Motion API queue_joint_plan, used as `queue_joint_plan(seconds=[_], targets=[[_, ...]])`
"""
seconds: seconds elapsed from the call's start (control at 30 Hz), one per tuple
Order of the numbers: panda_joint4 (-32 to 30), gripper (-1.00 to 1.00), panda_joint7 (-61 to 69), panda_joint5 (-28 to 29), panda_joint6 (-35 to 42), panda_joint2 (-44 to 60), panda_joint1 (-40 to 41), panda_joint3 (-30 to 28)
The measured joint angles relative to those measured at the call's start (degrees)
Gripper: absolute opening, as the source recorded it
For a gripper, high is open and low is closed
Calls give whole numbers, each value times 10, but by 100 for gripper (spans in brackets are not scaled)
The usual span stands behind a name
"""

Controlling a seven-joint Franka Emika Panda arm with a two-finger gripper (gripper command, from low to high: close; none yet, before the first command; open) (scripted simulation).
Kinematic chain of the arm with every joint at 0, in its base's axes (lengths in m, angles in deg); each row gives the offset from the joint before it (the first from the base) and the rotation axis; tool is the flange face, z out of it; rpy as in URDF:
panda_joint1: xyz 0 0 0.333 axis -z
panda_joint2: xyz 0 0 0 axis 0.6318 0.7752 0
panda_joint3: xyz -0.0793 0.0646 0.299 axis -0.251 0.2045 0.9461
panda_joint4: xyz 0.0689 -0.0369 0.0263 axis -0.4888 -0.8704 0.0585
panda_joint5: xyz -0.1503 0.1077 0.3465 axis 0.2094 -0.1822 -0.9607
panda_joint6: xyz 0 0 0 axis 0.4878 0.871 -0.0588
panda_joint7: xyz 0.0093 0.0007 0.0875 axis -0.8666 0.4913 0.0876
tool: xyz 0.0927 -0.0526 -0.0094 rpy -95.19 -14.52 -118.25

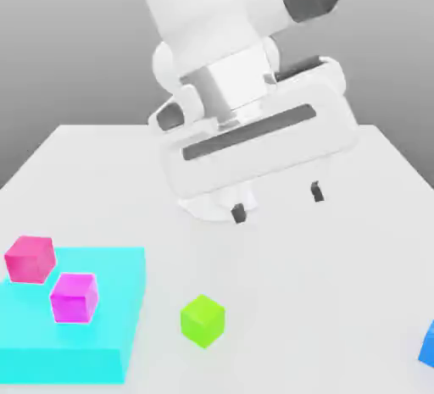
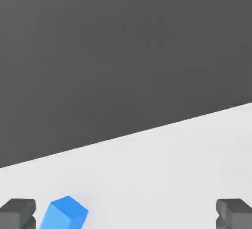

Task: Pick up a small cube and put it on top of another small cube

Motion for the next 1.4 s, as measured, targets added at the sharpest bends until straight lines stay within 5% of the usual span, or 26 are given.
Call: queue_joint_plan(seconds=[0.33,0.6,0.9,0.93,1.17,1.4], targets=[[-78,0,-121,38,-110,113,-8,-5],[-144,0,-347,261,-216,126,-24,-78],[-123,0,-282,169,-307,237,44,15],[-120,-100,-273,158,-319,252,62,34],[-119,-100,-273,158,-322,255,67,39],[-138,-100,-347,256,-256,165,13,-37]])
